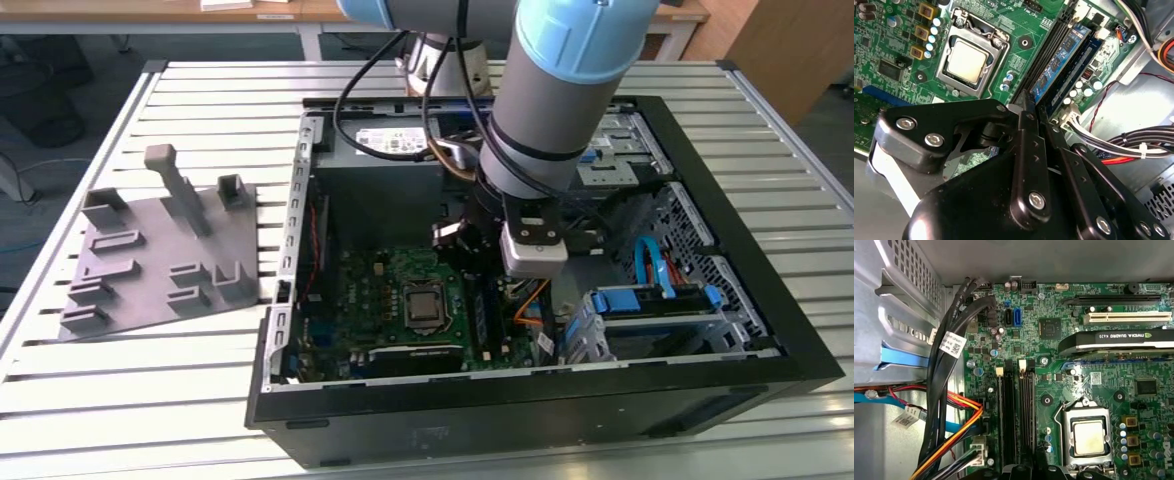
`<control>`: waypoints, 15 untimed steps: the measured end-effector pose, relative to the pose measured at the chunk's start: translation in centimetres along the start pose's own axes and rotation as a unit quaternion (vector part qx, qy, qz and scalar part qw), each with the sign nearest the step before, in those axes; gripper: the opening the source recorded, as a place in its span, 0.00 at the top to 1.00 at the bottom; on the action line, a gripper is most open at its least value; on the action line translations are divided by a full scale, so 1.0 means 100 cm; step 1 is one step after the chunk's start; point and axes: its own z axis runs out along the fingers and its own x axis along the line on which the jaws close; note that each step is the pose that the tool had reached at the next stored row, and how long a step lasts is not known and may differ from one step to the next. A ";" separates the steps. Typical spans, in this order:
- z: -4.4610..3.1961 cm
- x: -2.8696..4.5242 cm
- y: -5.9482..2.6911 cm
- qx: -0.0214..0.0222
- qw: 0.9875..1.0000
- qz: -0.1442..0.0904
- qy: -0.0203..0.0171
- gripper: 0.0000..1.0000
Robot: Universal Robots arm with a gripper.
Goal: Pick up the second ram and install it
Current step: 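Insert the second ram into the second slot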
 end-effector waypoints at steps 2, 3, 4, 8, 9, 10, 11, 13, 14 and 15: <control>0.0012 0.0001 0.0000 0.000 1.000 0.000 0.000 0.86; 0.0020 0.0001 -0.0001 0.000 1.000 0.000 0.000 0.86; 0.0026 0.0002 -0.0001 0.000 1.000 0.000 0.000 0.86; 0.0041 0.0003 -0.0001 0.000 1.000 0.000 0.000 0.86; 0.0044 0.0003 -0.0001 0.000 1.000 0.000 0.000 0.86; 0.0046 0.0003 -0.0001 0.000 1.000 0.000 0.000 0.86; 0.0046 0.0003 -0.0001 0.000 1.000 0.000 0.000 0.86; 0.0047 0.0004 -0.0001 -0.001 1.000 0.000 0.000 0.86; 0.0048 0.0004 -0.0001 -0.001 1.000 0.000 0.000 0.86; 0.0049 0.0004 -0.0001 -0.001 1.000 0.000 0.000 0.86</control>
